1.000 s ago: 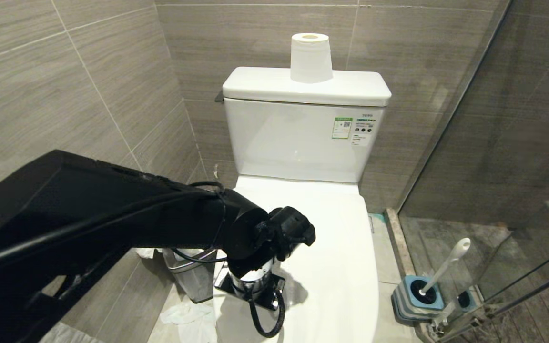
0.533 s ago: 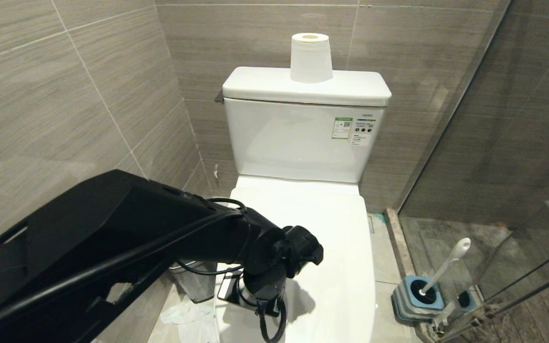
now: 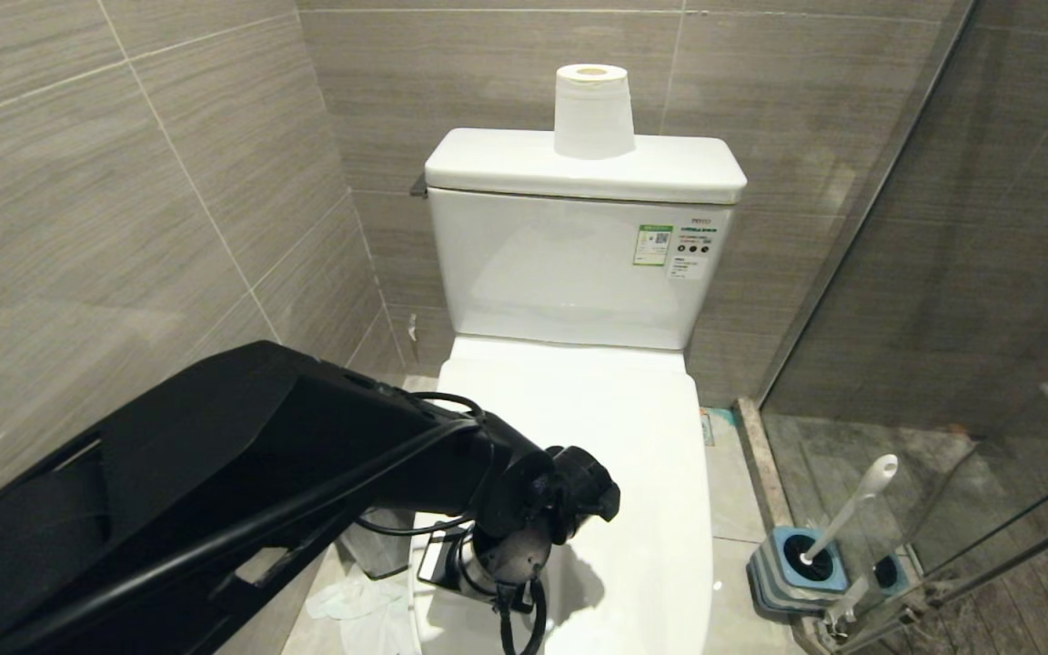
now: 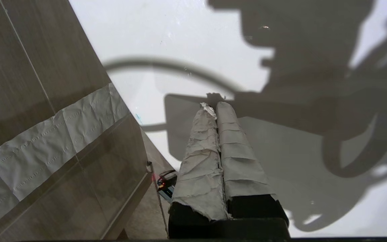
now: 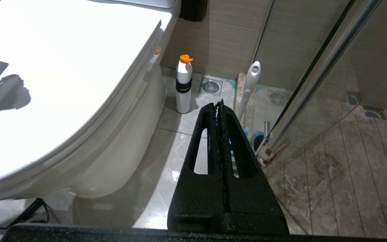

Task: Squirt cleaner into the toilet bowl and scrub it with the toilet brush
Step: Close the toilet lid

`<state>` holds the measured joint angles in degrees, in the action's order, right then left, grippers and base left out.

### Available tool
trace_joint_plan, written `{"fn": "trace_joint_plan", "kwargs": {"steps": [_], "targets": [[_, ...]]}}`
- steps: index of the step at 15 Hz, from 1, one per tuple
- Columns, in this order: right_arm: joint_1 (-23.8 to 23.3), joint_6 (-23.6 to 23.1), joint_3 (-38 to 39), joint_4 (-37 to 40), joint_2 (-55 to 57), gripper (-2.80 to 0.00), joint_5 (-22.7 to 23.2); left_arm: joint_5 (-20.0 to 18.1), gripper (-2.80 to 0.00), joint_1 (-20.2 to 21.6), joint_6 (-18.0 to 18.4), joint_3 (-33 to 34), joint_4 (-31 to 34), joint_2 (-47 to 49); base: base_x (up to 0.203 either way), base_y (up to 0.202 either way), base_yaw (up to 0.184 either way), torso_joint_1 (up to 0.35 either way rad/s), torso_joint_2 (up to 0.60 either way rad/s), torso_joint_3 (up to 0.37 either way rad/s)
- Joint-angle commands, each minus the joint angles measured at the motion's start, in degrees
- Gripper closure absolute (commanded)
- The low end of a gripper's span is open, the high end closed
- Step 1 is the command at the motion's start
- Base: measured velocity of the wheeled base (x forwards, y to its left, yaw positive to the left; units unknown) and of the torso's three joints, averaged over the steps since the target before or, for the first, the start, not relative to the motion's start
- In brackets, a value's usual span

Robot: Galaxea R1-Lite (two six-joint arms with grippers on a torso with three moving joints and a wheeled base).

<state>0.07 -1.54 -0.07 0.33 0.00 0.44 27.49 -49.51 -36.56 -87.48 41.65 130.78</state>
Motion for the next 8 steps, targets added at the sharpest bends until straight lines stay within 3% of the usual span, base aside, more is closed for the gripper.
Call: {"fn": "trace_joint_plan", "kwargs": {"steps": [1,8], "targets": [[0.01,-0.05,-0.01,0.02,0.00,0.00,0.00,0.02,0.00,-0.06,-0.36,0.03,0.27,0.34,0.000,0.000,0.000,0.000,0.00,0.000],[0.01,-0.05,-0.01,0.02,0.09,0.00,0.00,0.30,0.00,0.43,1.76,-2.14,0.23,-12.42,0.000,0.000,0.000,0.000,0.00,0.000]]}}
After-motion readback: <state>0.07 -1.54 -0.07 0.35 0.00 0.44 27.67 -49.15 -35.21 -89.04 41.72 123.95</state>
